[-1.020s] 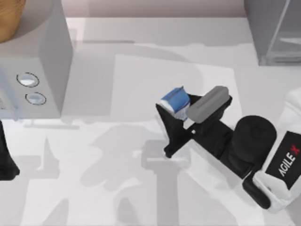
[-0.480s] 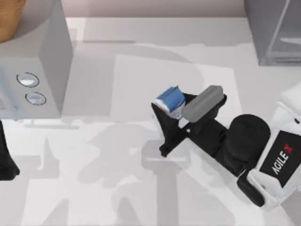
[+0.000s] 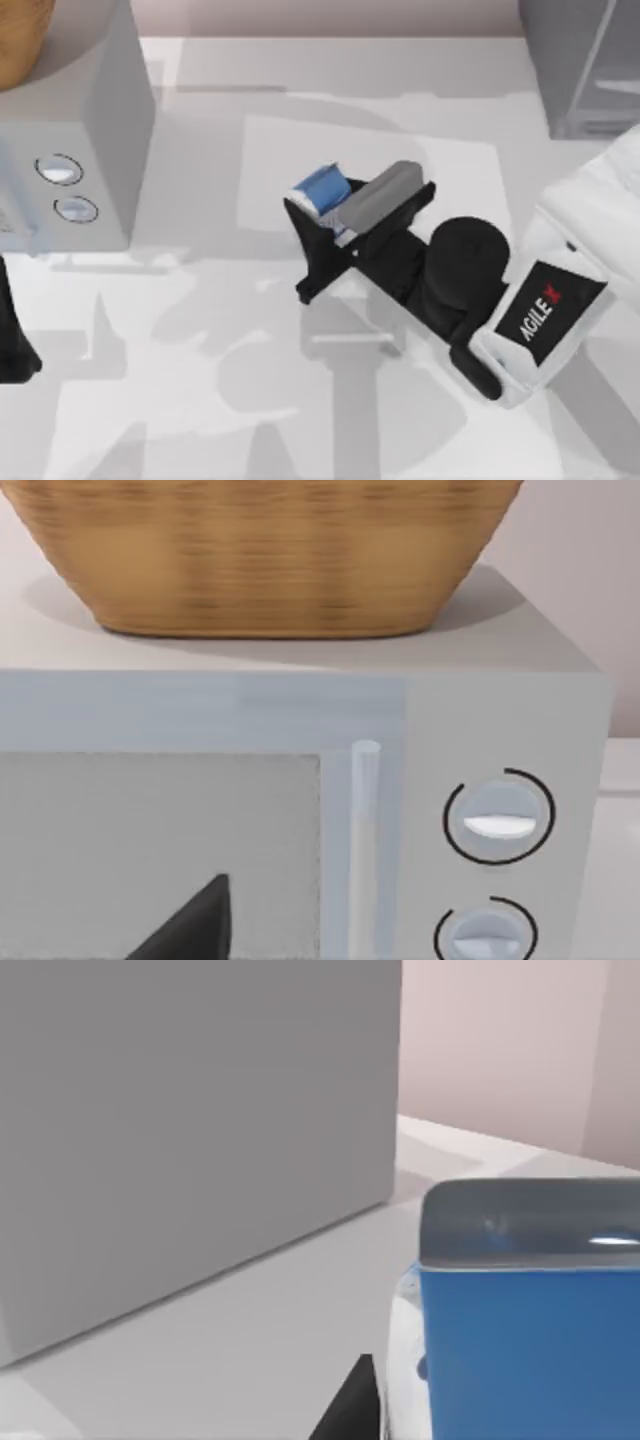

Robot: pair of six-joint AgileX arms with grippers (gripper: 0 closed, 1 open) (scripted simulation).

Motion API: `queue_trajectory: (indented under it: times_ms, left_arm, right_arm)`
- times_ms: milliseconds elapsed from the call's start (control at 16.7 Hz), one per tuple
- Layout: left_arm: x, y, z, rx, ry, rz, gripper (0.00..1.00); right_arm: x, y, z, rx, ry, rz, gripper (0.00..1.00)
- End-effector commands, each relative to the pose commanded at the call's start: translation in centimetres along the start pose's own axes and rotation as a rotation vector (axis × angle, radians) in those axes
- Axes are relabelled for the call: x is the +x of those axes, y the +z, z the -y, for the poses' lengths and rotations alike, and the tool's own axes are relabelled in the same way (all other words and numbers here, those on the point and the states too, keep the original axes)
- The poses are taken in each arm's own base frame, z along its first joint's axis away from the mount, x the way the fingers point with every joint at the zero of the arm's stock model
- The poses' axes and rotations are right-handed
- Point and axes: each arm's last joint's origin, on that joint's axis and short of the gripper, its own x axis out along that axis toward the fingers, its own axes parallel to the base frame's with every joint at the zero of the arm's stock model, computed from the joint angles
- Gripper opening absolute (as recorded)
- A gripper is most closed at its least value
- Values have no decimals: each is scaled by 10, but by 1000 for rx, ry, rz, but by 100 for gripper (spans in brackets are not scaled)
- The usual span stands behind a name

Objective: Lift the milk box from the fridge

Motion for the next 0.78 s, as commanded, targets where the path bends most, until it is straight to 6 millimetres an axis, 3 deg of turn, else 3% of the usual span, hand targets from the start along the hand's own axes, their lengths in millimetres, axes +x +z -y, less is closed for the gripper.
queue_trajectory:
  times_ms: [240,780]
  left_arm:
    - [0,0,0,0,0,0,100]
    - [0,0,0,0,0,0,100]
  right_arm:
    - [1,0,0,0,0,0,0]
    - [1,0,0,0,0,0,68]
